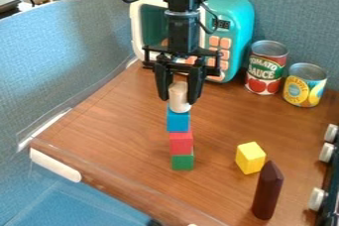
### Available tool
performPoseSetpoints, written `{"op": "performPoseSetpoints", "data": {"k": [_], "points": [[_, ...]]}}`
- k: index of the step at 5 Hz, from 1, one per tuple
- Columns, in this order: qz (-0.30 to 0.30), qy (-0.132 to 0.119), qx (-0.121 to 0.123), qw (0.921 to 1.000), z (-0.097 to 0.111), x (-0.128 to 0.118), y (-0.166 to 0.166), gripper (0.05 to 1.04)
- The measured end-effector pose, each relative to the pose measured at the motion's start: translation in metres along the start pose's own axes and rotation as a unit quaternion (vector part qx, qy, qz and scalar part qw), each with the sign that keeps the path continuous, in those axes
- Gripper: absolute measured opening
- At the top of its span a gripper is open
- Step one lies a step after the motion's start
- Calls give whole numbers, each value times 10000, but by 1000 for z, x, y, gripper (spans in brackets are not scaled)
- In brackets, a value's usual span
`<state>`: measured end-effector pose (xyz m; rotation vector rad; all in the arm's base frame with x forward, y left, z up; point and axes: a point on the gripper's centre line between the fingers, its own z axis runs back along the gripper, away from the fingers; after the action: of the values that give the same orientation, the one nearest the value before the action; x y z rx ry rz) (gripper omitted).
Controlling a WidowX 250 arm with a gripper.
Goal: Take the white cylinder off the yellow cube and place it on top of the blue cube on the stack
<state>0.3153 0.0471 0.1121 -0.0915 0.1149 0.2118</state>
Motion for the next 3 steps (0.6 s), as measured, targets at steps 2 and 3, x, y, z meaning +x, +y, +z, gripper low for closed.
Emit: {"op": "performPoseSetpoints", "data": {"k": [2, 3], "points": [[36, 107, 1, 9999, -4, 0, 1, 631], [9, 152, -8, 9999, -6, 0, 1, 924]]}}
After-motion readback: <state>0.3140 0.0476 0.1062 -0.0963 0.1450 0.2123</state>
